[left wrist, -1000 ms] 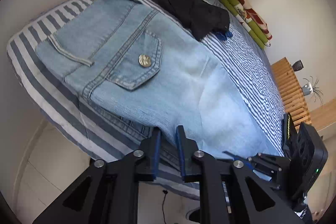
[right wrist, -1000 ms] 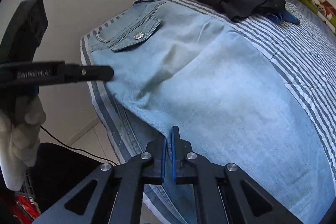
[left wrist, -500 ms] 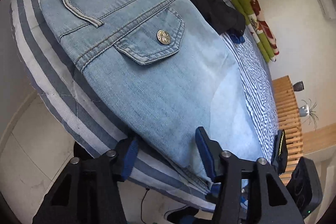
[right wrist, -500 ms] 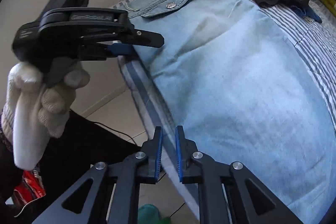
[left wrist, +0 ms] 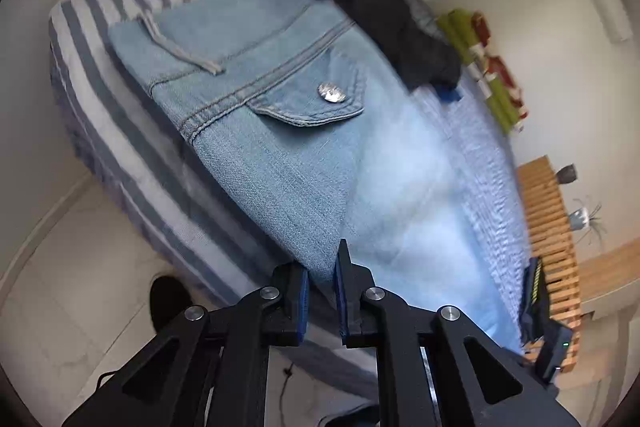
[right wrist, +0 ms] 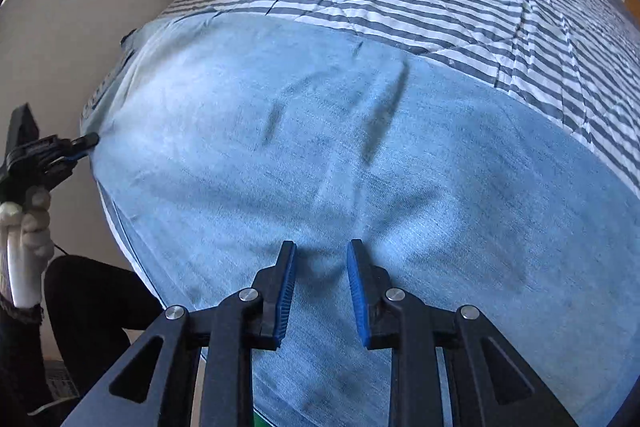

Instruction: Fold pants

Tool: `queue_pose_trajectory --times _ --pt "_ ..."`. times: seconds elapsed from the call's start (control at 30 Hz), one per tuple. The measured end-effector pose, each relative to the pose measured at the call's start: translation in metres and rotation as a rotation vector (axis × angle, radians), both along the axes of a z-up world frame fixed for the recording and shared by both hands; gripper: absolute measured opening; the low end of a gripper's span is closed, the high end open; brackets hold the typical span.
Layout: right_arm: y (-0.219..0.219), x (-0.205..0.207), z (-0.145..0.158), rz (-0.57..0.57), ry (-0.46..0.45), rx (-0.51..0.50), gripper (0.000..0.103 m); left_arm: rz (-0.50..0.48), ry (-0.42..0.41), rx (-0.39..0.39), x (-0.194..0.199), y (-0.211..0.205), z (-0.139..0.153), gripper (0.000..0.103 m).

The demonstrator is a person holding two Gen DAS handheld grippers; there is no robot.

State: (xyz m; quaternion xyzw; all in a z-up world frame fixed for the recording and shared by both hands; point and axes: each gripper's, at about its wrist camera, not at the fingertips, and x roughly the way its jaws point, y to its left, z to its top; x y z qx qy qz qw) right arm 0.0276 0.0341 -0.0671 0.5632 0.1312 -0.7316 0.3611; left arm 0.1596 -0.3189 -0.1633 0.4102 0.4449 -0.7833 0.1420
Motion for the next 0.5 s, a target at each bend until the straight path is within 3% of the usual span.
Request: queue_pose_trajectory --times 0.07,0.1,0.17,0.27,0.33,0.37,0.43,0.5 --pt "-0.004 0.004 0.005 0.027 0.019 0.009 0.023 0.008 0.005 0.043 0.003 -0.006 -0.011 0.019" --pt "-0.006 0.005 0.009 0.033 0.02 -0.009 0.023 -0.001 -0.009 0.028 0.003 -0.006 -0.006 0.023" --pt "-0.009 0.006 0.016 0.041 0.043 -0.045 0.023 -0.004 -0.035 -0.07 0.005 -0.003 0.011 0.034" --pt "-0.023 0.015 -0.003 0.143 -0.044 0.022 0.024 -0.001 -0.03 -0.171 0.01 0.001 0.043 0.034" --pt "-0.029 0.029 0.0 0.258 -0.01 0.083 0.026 -0.04 -0.019 -0.246 0.001 0.007 0.067 0.034" --pt "-0.034 0.028 0.004 0.304 -0.057 0.088 0.026 -0.064 -0.016 -0.277 -0.008 0.012 0.079 0.034" --pt "-0.037 0.012 0.023 0.291 -0.102 0.003 0.027 -0.113 0.009 -0.293 -0.032 0.02 0.094 0.035" --pt "-0.04 -0.013 0.045 0.253 -0.06 -0.073 0.029 -0.183 0.016 -0.284 -0.07 0.035 0.098 0.036"
